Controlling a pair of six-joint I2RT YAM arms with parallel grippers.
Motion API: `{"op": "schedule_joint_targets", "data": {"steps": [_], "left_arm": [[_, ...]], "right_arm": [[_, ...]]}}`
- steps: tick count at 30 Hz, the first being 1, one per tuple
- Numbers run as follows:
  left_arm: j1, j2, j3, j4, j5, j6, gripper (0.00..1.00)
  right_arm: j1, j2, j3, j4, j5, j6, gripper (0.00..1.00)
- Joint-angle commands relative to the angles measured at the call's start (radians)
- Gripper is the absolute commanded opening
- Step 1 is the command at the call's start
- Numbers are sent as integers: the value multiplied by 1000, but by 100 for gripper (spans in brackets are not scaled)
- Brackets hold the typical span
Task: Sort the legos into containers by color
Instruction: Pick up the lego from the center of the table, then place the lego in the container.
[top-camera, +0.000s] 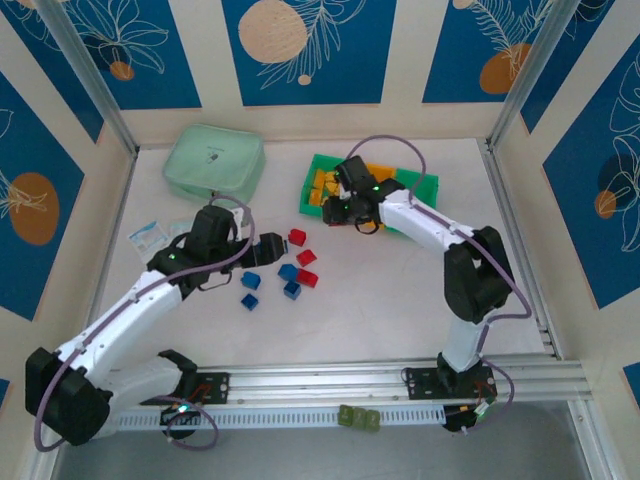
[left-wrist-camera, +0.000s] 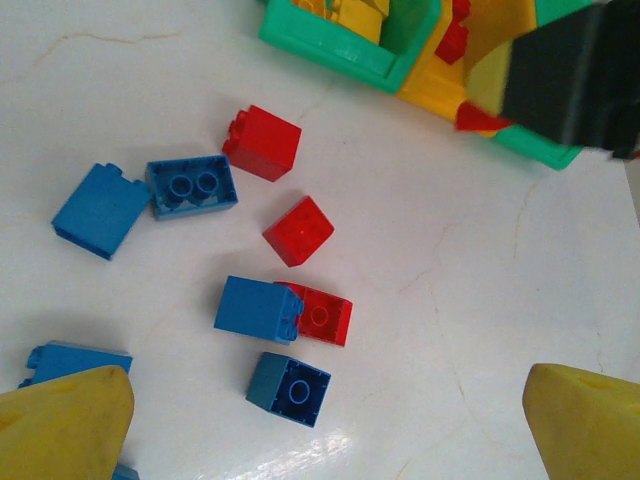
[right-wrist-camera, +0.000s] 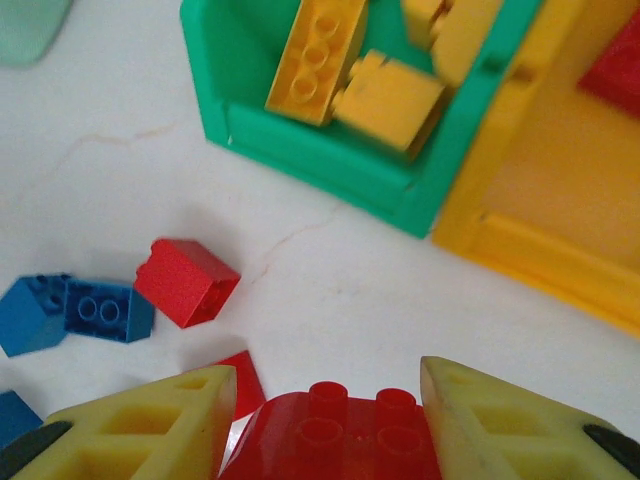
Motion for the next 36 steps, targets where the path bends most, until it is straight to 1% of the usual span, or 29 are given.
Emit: {"op": "schedule_joint_targets", "data": {"steps": [1,5,8,12,13,16,19,21,25,28,32,34,36], "left_arm": [[11,46,40,48,74,26,99],[11,110,71,83,99,23,99],[11,148,96,108,99,20,99],[11,186,113,144,88,12,99],[11,197,120,146,87,9,99],[11,223,135,149,75,7,99],[12,237,144,151,70,9,99],[13,241,150,146,61,15,99],[12,241,160,140,66,15,99],[12,229,162,127,67,22,99],[14,187,151,79,22,38,99],[15,159,135,62,7,41,99],[16,133,120,45,-5,45,99]], "right_arm": [[-57,-11,55,-67,13,-44,43],[-140,47,140,-86,30,-69,43],[-195,86,175,-62,33,-74,43],[-240,178,272,-82,35,-82,45],[-246,203,304,-98,37,-85,47],[-256,258,360,-94,51,-100,49],[-266,314,439,-139,38,-105,60],[-266,323,467,-153,36,-108,65],[-258,296,459,-152,30,-110,71],[-243,255,423,-158,5,-101,72],[-200,155,293,-114,-25,-80,76],[-178,104,225,-92,-61,-61,77],[-154,74,178,-88,-71,-49,78]]}}
